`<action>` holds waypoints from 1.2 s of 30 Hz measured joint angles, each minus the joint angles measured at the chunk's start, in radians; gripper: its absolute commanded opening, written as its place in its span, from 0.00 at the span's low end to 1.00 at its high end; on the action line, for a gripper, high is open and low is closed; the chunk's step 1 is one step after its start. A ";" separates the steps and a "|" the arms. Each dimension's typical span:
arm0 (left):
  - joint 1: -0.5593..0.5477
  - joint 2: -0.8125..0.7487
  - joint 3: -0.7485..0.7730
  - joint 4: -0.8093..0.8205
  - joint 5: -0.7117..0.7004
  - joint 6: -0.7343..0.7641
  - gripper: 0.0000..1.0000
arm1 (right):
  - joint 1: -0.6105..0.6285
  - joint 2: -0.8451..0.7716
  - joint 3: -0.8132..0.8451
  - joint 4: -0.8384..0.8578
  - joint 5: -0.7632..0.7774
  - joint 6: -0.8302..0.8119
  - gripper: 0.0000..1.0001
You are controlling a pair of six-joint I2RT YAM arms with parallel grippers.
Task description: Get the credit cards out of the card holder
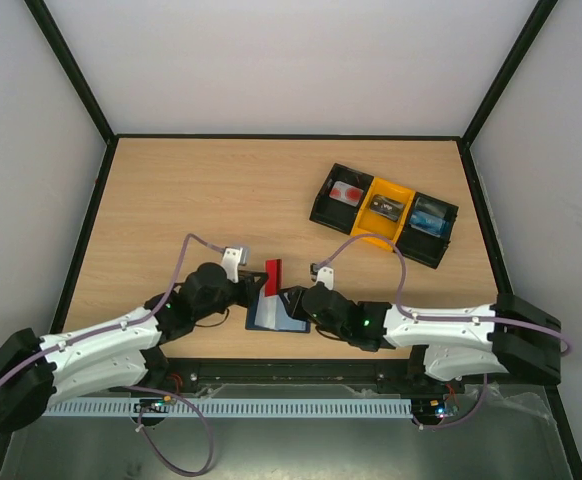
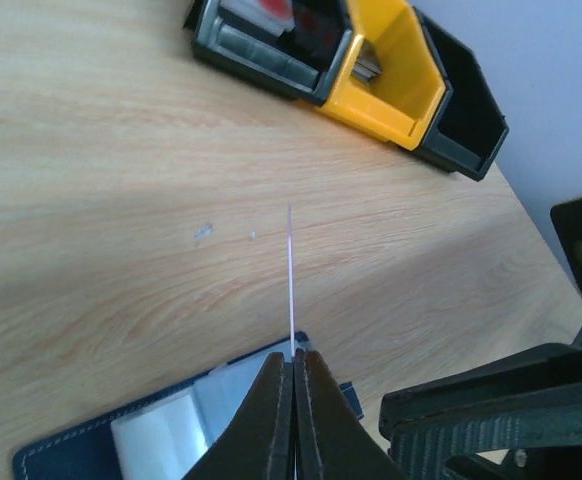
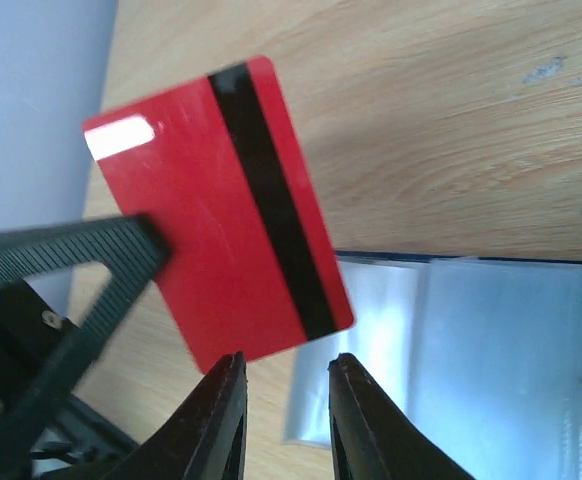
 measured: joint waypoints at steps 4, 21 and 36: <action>-0.103 0.000 0.028 -0.004 -0.126 0.129 0.03 | 0.000 -0.072 0.035 -0.074 0.004 0.063 0.23; -0.454 0.095 0.044 0.032 -0.588 0.474 0.03 | 0.000 -0.378 0.142 -0.363 0.156 0.268 0.33; -0.599 0.198 0.072 0.055 -0.800 0.587 0.03 | -0.001 -0.286 0.162 -0.401 0.099 0.252 0.34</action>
